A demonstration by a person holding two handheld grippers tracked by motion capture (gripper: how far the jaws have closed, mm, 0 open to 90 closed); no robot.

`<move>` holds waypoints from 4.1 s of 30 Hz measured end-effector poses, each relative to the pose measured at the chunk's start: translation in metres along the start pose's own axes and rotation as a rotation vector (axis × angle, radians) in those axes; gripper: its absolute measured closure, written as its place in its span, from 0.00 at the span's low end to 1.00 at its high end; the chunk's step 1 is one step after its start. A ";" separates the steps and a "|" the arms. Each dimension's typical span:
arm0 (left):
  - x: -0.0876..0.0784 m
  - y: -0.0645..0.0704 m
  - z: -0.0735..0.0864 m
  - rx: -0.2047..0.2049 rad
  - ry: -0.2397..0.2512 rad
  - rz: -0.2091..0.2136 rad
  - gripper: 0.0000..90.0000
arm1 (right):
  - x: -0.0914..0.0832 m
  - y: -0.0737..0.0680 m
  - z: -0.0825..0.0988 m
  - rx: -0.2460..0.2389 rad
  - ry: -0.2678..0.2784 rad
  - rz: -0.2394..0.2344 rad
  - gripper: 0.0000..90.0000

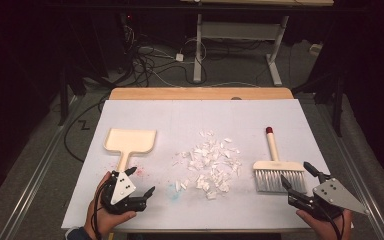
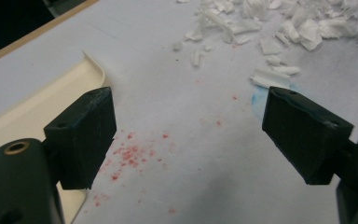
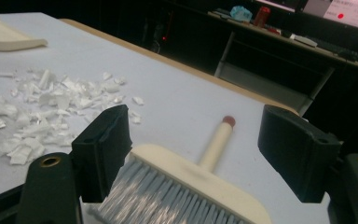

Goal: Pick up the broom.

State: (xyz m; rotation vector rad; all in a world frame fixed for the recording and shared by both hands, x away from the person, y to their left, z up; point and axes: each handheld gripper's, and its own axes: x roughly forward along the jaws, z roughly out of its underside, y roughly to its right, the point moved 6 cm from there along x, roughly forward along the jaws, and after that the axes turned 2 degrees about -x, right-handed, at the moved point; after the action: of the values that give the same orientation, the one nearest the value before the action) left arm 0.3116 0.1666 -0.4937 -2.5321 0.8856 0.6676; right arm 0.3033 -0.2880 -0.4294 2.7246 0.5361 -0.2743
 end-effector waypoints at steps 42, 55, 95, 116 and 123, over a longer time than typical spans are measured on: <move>0.011 0.008 0.013 -0.004 -0.111 0.059 0.18 | 0.170 0.041 0.050 0.240 -0.714 -0.109 0.63; 0.012 0.010 0.010 -0.008 -0.104 0.069 0.18 | 0.169 0.042 0.051 0.235 -0.666 -0.111 0.79; 0.038 0.112 -0.142 -0.024 0.172 0.325 0.21 | 0.086 0.016 -0.069 0.158 -0.183 -0.132 0.79; 0.093 0.147 -0.151 -0.107 0.133 0.457 0.63 | 0.060 -0.087 -0.102 -0.005 -0.065 -0.273 0.79; 0.079 0.129 -0.144 -0.031 0.104 0.479 0.69 | 0.048 -0.088 -0.106 -0.011 -0.033 -0.337 0.77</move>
State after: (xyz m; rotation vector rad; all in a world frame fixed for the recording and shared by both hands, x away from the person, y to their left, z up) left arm 0.3261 -0.0353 -0.4432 -2.4104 1.5546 0.6905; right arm 0.3254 -0.1565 -0.3702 2.6034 0.9848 -0.3977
